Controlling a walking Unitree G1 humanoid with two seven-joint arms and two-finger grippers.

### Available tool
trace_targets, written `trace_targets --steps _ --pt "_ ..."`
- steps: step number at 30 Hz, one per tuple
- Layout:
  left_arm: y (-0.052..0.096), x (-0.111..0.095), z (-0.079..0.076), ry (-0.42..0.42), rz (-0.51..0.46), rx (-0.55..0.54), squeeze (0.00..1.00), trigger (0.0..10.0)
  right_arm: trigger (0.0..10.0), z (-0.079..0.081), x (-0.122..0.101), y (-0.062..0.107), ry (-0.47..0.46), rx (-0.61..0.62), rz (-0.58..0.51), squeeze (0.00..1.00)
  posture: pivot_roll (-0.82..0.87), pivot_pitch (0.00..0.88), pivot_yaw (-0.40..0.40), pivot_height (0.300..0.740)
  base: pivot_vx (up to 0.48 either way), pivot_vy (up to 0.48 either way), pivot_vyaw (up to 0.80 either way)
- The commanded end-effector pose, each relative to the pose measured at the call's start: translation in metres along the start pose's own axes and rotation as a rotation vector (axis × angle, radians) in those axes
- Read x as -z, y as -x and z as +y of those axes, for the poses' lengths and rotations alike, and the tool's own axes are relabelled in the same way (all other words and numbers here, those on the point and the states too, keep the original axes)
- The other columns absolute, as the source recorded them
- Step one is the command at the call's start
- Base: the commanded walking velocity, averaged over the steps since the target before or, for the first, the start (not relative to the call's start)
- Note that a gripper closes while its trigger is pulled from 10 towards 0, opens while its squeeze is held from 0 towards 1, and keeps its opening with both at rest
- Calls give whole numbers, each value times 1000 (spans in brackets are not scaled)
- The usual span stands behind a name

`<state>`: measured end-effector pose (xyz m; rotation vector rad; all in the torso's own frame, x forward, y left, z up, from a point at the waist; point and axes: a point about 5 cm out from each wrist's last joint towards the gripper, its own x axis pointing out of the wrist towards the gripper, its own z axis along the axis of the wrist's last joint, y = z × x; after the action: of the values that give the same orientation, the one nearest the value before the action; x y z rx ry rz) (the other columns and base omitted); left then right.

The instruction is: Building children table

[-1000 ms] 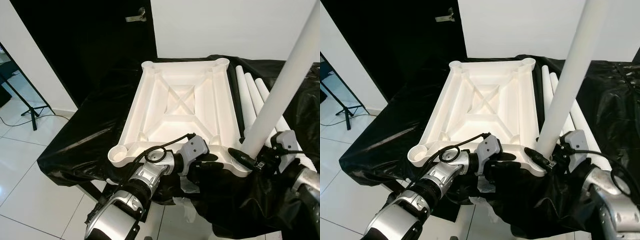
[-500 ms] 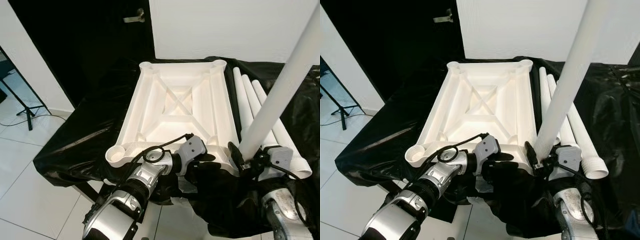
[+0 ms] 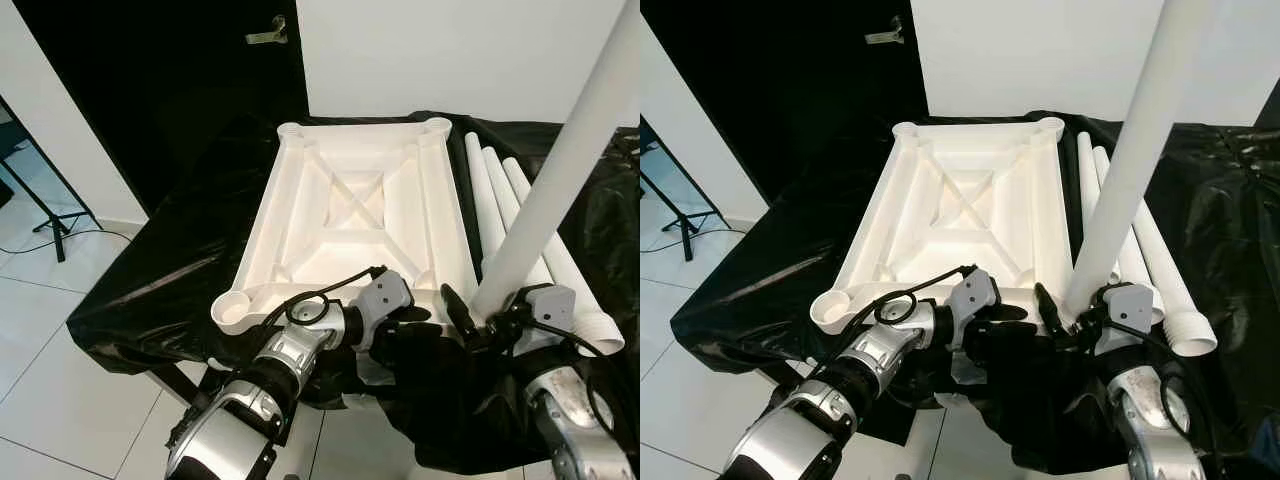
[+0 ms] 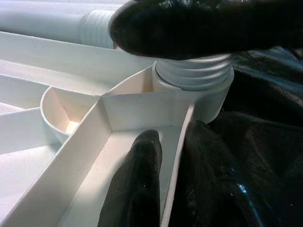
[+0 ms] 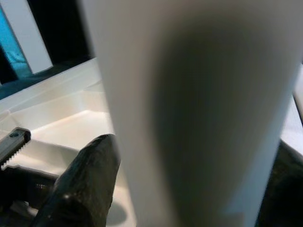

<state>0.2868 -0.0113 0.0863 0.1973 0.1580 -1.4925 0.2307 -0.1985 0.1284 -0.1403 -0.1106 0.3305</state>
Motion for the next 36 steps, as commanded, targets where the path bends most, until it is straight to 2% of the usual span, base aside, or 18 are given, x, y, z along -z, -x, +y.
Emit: trace_targets --steps 1,2,3,6,10,14,15,16,21,26,28,29,30,31,32,33,35,36 --pt "0 31 -24 124 82 176 0 10000 10000 1 3 -1 -25 -44 17 0 61 0 43 740 0 0 0" --pt "0 31 -25 124 83 177 0 10000 10000 -1 2 -3 -24 -111 27 0 61 0 42 740 0 0 0" --pt "0 31 -25 124 83 177 0 10000 10000 -1 2 -3 -24 -111 27 0 61 0 42 740 0 0 0" --pt "-2 31 -26 127 79 178 0 10000 10000 -8 2 -2 -27 -330 116 0 67 0 36 740 0 0 0" --pt "-2 31 -26 128 77 176 0 10000 10000 -7 7 4 -15 -416 183 0 71 0 33 740 0 0 0" --pt "-2 31 -26 129 77 174 0 10000 10000 -7 9 6 -9 -437 202 0 71 0 34 740 0 0 0" --pt "-1 33 -26 130 79 173 0 10000 2078 -8 10 6 -5 -445 205 0 71 0 36 740 0 0 0" --pt "0 33 -27 131 81 174 0 10000 0 -9 10 6 -8 -455 206 0 72 0 37 740 0 0 0" --pt "0 33 -27 130 83 175 0 10000 0 -8 12 8 -19 -478 212 0 72 0 39 740 0 0 0" --pt "0 32 -26 125 82 175 0 10000 0 -9 14 8 -50 -398 195 0 70 0 39 740 0 0 0" --pt "0 32 -26 126 82 174 0 10000 0 -5 16 5 -80 -232 148 0 67 0 41 740 0 0 0" --pt "0 32 -26 126 82 174 0 10000 0 -5 16 5 -80 -232 148 0 67 0 41 740 0 0 0" --pt "0 32 -26 125 82 176 0 10000 0 0 18 6 -93 -124 116 0 67 0 43 740 0 0 0" --pt "0 32 -26 125 82 176 0 10000 0 0 18 6 -93 -124 116 0 67 0 43 740 0 0 0" --pt "-1 32 -26 125 82 177 0 10000 0 5 19 9 -107 3 88 0 65 0 46 740 0 0 0" --pt "-1 32 -26 125 82 177 0 10000 0 5 19 9 -107 3 88 0 65 0 46 740 0 0 0" --pt "-1 32 -26 124 85 181 0 10000 0 13 24 22 -94 194 89 0 66 0 48 740 0 0 0" --pt "-1 32 -26 124 85 181 0 10000 0 13 24 22 -94 194 89 0 66 0 48 740 0 0 0"
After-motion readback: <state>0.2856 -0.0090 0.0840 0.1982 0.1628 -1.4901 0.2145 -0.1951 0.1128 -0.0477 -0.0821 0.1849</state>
